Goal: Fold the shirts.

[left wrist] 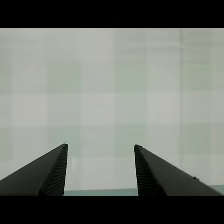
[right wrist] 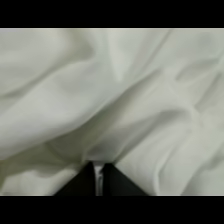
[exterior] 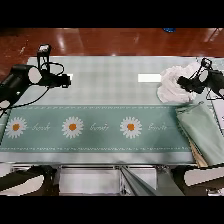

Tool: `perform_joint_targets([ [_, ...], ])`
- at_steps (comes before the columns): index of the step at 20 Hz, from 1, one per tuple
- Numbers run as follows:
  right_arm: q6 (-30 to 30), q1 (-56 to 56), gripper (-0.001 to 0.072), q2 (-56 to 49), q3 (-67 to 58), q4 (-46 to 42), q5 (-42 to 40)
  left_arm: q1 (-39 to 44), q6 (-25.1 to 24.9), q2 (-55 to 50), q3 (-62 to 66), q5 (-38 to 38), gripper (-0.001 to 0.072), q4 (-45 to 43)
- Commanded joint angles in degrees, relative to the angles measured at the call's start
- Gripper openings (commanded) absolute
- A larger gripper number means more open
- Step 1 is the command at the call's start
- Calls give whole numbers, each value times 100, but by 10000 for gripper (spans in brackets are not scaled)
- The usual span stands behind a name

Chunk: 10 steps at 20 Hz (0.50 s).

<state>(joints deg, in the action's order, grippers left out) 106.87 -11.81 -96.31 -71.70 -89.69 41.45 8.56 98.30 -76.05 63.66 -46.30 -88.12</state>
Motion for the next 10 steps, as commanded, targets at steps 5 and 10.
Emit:
perform_joint_targets([
  [5,-1978,15,19,1141,-1001,2055,1001,-140,-79,1113,-573,-1436,508,490],
  [10,-2402,13,19,2597,-2216,2592,1222,-140,-79,3329,-2551,-1008,508,564],
])
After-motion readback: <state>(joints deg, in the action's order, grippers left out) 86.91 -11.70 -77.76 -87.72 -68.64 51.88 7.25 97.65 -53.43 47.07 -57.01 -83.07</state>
